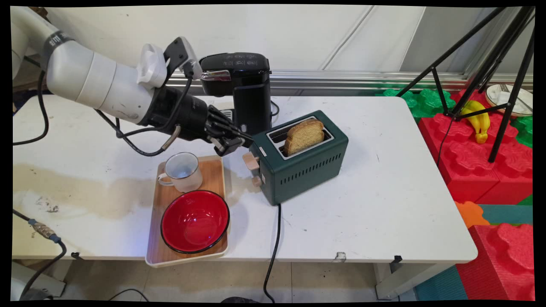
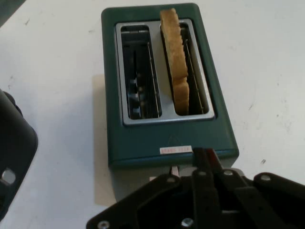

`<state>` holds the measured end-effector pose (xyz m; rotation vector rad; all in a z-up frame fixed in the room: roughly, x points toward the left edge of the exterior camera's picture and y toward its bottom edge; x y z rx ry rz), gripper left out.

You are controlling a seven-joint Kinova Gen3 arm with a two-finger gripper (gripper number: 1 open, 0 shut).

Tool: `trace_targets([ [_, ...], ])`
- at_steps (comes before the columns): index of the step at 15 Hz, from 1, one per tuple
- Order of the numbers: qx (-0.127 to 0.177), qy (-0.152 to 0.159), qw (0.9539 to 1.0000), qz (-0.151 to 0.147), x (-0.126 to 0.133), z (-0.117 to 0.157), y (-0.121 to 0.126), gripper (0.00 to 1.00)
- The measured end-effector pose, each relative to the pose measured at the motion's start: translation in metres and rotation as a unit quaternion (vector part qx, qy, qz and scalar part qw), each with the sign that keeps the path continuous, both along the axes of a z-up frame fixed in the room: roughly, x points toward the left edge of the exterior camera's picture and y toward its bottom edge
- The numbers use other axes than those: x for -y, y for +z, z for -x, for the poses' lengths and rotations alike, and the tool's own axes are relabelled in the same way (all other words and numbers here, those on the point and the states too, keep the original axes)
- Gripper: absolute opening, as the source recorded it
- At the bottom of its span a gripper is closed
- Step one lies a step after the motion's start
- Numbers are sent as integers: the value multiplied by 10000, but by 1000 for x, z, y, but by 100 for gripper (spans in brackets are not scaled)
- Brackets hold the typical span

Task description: Press the toaster switch

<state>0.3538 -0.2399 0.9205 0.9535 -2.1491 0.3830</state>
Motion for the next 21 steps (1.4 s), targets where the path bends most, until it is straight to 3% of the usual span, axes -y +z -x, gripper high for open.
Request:
trace_targets([
  [21,140,-31,9993,-357,23,7,-59,0],
])
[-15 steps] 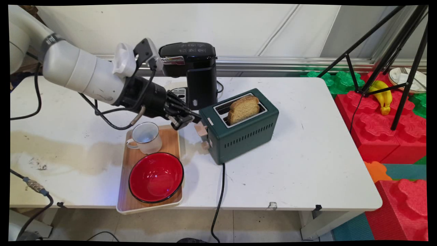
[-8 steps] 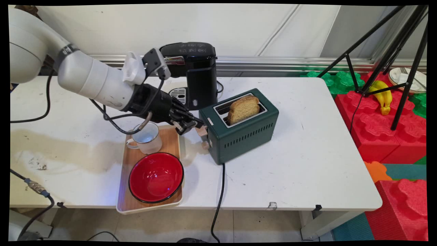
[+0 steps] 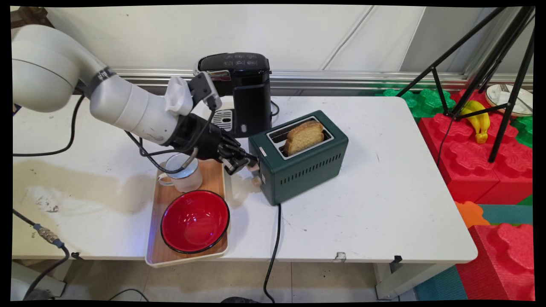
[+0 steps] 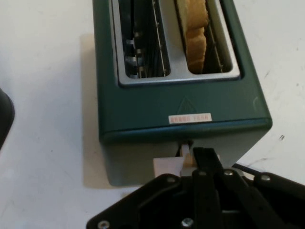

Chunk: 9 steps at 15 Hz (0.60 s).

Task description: Press the toaster switch

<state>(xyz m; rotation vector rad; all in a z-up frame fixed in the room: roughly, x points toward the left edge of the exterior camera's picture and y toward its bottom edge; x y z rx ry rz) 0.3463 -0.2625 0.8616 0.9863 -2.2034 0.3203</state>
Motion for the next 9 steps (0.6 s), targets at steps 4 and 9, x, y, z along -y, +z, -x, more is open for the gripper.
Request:
trace_targets([
  [4,38,-19,10000,-60,3,1,-11,0],
  [9,79,-21,9999,-127,6,3,-26,0],
])
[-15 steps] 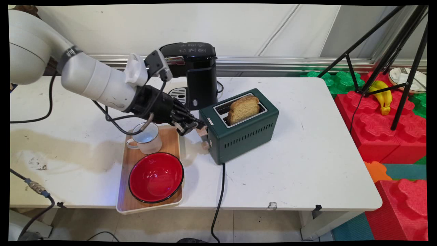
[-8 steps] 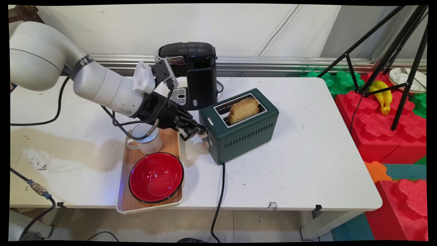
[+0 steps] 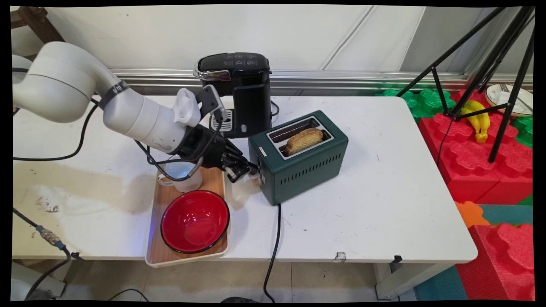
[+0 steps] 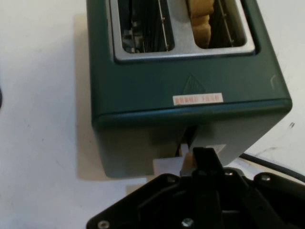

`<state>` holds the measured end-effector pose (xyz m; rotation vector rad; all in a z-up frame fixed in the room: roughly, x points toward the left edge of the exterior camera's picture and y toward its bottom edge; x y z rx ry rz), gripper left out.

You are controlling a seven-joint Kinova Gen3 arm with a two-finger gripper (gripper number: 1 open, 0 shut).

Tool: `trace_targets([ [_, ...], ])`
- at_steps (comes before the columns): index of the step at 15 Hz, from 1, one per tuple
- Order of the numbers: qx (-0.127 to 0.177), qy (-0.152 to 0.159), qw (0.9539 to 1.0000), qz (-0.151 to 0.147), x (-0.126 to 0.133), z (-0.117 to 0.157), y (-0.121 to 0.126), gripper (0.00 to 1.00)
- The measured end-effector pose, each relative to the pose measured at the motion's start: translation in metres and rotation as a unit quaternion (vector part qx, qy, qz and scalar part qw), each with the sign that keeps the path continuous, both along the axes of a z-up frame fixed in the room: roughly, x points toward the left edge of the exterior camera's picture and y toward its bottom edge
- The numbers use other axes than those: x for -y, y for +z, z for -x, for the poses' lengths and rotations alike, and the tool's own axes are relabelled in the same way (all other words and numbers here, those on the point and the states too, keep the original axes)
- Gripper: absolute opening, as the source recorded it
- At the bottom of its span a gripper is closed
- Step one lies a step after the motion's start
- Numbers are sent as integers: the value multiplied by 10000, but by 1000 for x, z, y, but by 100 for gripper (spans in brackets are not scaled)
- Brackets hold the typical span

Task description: Press the toaster switch

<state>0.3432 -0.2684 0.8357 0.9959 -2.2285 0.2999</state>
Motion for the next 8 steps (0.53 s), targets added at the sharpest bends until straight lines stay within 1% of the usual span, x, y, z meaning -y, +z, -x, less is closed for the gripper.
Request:
trace_targets([
  [8,52,5,10000,-32,1,0,-9,0],
])
